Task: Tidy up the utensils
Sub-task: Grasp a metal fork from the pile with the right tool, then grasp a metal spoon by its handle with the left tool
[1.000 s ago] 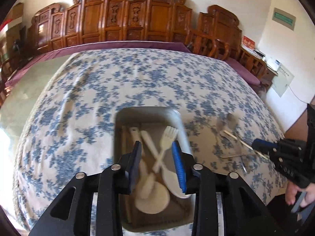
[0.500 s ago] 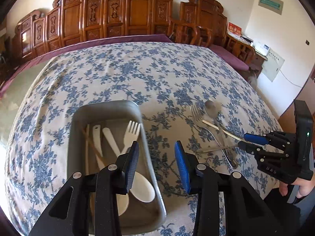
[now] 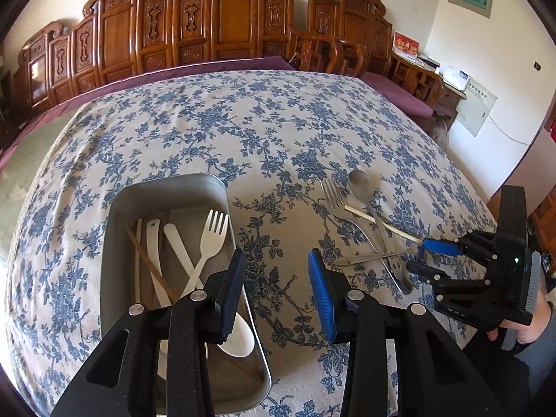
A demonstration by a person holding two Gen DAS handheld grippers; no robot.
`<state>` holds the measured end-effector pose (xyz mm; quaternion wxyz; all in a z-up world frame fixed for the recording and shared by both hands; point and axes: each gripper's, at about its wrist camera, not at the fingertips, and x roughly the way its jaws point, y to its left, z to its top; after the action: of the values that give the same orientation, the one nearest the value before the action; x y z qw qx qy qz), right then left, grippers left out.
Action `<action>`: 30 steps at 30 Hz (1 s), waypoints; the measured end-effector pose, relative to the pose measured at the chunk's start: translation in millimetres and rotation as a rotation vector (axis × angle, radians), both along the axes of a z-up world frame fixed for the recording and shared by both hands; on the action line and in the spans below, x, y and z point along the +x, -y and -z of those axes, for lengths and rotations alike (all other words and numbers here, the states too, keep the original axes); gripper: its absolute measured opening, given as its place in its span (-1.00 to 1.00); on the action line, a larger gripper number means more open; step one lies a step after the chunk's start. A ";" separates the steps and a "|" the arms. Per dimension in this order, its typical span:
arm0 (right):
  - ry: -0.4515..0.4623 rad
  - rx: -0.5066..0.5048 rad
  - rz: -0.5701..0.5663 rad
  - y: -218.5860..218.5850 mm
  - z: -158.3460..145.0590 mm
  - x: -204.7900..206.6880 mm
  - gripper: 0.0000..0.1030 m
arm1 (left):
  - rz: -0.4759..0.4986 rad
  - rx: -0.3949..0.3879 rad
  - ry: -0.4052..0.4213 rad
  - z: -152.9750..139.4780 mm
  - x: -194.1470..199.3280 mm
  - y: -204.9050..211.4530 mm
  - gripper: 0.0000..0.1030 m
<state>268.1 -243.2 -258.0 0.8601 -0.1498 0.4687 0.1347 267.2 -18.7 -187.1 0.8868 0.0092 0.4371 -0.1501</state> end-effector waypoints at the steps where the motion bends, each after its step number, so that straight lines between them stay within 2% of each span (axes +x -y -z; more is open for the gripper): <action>1: 0.007 -0.001 0.004 0.3 0.5 1.3 -0.36 | 0.002 0.001 -0.001 0.6 0.1 0.7 -0.31; 2: 0.016 -0.013 0.009 0.6 0.7 2.2 -0.53 | 0.006 0.001 -0.001 1.0 -0.5 2.6 -0.31; 4: 0.036 -0.034 0.022 2.8 0.5 3.5 -0.69 | 0.014 0.004 -0.002 1.7 -1.3 6.4 -0.31; 7: 0.049 -0.008 0.038 9.2 -3.9 7.3 -0.93 | 0.028 0.008 -0.003 2.9 -3.2 14.6 -0.31; 9: 0.062 0.003 0.048 13.2 -7.4 8.4 -0.95 | 0.036 0.009 -0.003 3.2 -3.9 19.5 -0.31; 15: 0.075 0.131 0.087 28.9 -21.7 8.5 -0.96 | 0.061 0.003 0.005 3.4 -6.6 42.4 -0.31; 23: 0.059 0.271 0.242 73.1 -25.9 17.1 -0.96 | 0.080 0.033 0.009 13.1 -7.9 75.3 -0.31; 30: 0.052 0.306 0.308 91.4 -21.0 21.4 -0.96 | 0.067 0.071 0.007 22.2 -3.6 95.6 -0.31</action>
<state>289.5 -334.6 -236.9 0.8949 0.0523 0.4380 0.0675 263.7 -114.3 -209.3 0.8818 0.0559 0.4386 -0.1638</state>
